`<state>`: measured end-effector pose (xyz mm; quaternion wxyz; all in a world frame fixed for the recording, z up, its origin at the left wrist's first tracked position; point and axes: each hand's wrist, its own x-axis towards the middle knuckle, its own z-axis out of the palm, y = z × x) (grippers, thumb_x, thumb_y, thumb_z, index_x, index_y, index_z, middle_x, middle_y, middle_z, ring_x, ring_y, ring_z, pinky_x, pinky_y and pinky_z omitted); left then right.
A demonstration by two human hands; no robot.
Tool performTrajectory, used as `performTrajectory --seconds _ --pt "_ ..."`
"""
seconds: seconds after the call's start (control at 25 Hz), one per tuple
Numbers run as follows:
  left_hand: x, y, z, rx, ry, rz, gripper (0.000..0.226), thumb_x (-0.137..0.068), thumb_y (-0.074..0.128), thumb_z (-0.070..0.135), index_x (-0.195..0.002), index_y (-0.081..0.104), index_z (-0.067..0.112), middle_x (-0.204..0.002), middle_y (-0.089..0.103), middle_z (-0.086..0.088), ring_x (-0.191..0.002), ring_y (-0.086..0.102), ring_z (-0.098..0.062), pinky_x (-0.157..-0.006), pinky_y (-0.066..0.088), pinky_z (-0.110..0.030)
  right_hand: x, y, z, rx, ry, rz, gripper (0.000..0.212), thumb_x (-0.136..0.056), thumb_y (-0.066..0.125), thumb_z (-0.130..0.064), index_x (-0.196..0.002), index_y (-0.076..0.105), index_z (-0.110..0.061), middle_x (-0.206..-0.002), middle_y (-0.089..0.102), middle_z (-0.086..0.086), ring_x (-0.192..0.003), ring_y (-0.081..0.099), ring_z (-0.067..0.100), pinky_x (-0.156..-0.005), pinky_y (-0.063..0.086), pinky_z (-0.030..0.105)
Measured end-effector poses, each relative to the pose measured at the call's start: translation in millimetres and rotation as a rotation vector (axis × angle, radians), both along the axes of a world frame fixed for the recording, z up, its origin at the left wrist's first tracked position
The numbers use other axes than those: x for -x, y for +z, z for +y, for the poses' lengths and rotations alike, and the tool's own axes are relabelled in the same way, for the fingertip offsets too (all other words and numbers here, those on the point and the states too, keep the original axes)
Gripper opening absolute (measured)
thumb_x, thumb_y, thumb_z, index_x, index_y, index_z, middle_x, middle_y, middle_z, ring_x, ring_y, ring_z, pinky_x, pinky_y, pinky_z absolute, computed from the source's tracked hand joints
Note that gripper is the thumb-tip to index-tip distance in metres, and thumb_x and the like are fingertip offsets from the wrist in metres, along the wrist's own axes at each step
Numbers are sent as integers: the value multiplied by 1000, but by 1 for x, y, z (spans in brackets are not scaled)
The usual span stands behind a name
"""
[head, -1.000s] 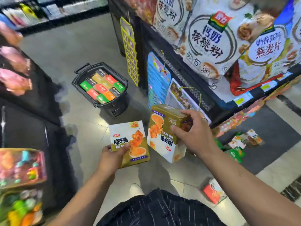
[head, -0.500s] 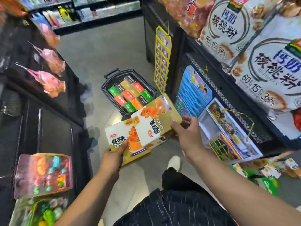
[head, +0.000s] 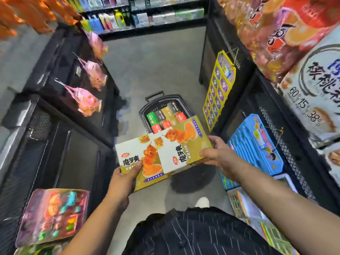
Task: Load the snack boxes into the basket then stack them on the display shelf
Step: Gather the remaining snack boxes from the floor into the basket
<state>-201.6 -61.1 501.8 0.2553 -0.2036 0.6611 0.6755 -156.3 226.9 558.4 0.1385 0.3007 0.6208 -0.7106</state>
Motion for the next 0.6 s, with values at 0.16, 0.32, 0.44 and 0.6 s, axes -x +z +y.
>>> performTrajectory --seconds 0.16,0.32,0.44,0.6 --pt "37 -7 0 22 65 36 51 -83 75 36 -122 60 7 -104 75 -10 -91 74 -29 -73 60 -37 58 -2 7 -54 143 -34 82 -54 68 -28 -128 33 -22 -108 57 -2 -87 57 16 -71 43 31" --pt "86 -20 -12 74 48 30 61 -77 80 43 -122 59 8 -107 75 -8 -92 74 -30 -83 58 -45 110 -21 -2 34 40 -52 64 -76 79 -34 -122 36 -21 -113 56 -1 -87 59 11 -66 47 24" --pt "133 -24 -11 117 -43 39 29 -89 70 25 -110 67 6 -99 76 -8 -87 74 -27 -65 59 -29 148 -39 -6 1 -10 -72 63 -83 75 -16 -130 34 -19 -122 58 11 -95 63 19 -84 53 32" --pt "223 -47 -21 154 -208 38 24 -86 75 20 -104 71 5 -97 76 -12 -79 74 -21 -58 55 -24 199 -47 -7 29 42 -109 102 -84 71 -1 -151 6 -42 -96 57 -9 -84 61 6 -78 55 32"
